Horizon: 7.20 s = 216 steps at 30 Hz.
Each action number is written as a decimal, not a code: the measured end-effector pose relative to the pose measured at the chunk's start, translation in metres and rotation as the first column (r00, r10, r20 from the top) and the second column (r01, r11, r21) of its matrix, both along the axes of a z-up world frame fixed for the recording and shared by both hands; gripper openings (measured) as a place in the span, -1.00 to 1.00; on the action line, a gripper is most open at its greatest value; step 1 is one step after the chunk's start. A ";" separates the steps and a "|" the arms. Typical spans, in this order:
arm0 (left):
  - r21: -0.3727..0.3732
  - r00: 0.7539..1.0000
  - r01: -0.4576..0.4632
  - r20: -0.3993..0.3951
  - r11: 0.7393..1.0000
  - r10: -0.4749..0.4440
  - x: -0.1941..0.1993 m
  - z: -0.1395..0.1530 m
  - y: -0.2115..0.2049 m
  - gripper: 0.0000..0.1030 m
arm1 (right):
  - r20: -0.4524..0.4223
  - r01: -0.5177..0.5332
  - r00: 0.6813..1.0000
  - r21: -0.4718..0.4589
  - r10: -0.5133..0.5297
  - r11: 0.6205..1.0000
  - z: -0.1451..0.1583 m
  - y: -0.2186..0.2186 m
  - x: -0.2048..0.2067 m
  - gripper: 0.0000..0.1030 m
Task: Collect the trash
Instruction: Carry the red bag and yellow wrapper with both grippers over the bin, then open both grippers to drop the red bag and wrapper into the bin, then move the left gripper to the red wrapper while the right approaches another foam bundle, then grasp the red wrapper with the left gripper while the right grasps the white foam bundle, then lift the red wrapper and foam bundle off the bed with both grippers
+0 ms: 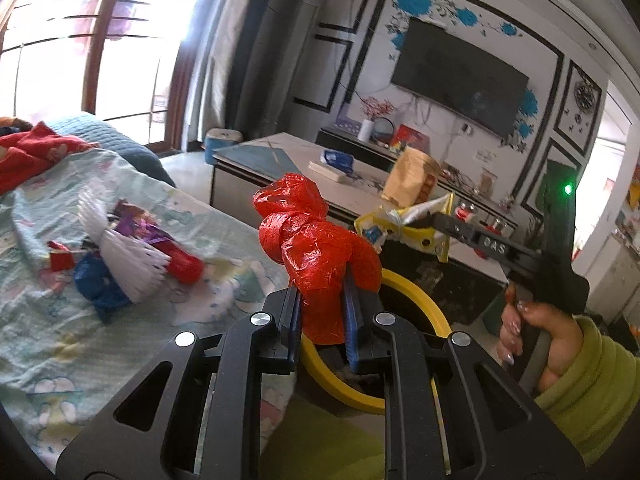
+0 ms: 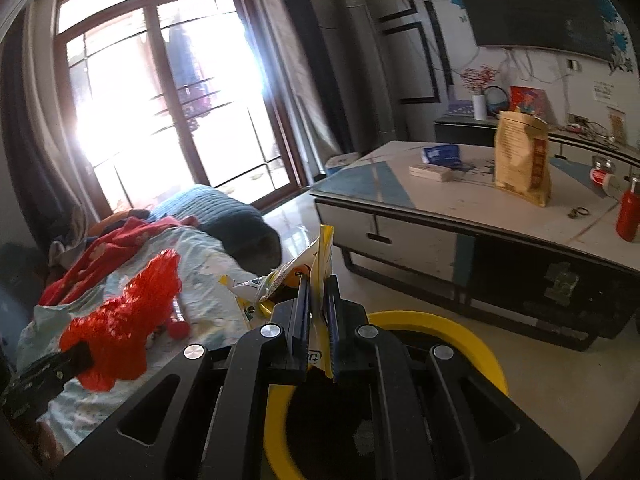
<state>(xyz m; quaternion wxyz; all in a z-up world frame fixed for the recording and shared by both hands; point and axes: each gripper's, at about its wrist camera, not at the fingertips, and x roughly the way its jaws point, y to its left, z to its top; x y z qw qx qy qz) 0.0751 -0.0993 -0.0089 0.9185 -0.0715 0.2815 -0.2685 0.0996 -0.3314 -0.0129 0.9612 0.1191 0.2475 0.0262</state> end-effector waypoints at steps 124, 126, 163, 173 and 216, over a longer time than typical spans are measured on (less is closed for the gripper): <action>-0.082 0.817 -0.561 -0.220 0.824 0.533 0.089 -0.051 0.214 0.12 | -0.163 -0.514 0.851 -0.060 0.499 0.856 -0.047 0.225 0.075 0.19; -0.083 0.819 -0.556 -0.227 0.827 0.527 0.095 -0.053 0.216 0.11 | -0.170 -0.522 0.846 -0.065 0.506 0.851 -0.049 0.231 0.080 0.19; -0.131 0.847 -0.487 -0.311 0.863 0.431 0.092 -0.072 0.221 -1.00 | -0.197 -0.596 0.783 0.030 0.589 0.802 -0.060 0.226 0.047 -0.70; -0.118 0.840 -0.521 -0.246 0.845 0.483 0.063 -0.050 0.238 -1.00 | -0.176 -0.584 0.795 0.037 0.580 0.811 -0.054 0.216 0.036 -0.72; -0.237 0.981 -0.194 -0.066 0.952 0.183 0.025 0.030 0.127 -1.00 | -0.038 -0.410 0.911 0.038 0.412 0.911 -0.004 0.135 0.020 -0.72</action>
